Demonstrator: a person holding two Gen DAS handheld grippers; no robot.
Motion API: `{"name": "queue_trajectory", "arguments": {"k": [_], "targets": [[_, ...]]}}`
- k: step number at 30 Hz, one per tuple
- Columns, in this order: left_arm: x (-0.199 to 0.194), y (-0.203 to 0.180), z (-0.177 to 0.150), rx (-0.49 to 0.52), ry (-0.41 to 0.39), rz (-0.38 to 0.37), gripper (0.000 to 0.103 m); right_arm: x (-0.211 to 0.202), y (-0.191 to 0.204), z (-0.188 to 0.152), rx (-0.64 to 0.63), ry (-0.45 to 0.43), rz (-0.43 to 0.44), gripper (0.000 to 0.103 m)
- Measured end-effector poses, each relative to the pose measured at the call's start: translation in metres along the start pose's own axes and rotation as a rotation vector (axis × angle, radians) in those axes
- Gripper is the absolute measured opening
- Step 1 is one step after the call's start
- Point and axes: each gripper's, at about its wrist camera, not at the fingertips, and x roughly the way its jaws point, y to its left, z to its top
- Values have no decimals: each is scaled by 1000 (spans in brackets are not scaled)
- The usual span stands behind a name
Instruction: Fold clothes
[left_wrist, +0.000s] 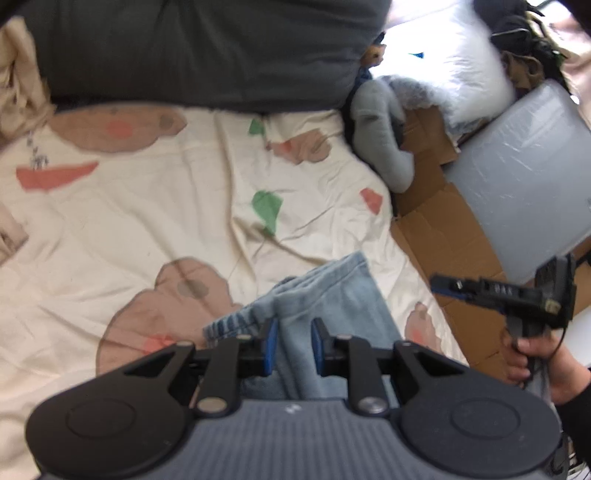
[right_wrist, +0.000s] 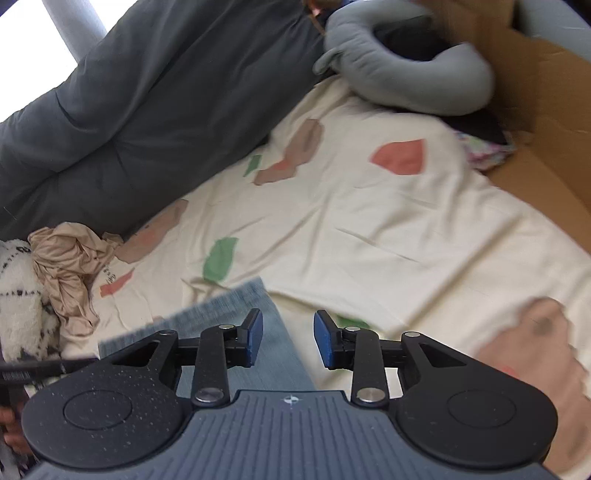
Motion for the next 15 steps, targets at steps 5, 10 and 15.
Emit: {"name": "queue_trajectory", "arguments": {"k": [5,10,15], "targets": [[-9,-20,-5,19,-24,-18,21,-37,-6,-41,32,-8,-63,40],[0,-43,-17,70,22,-17,23,-58,-4,-91,91,-34,-136,40],[18,-63,-30,119,75,-5,25,-65,6,-143,88,-44,-156,40]]}}
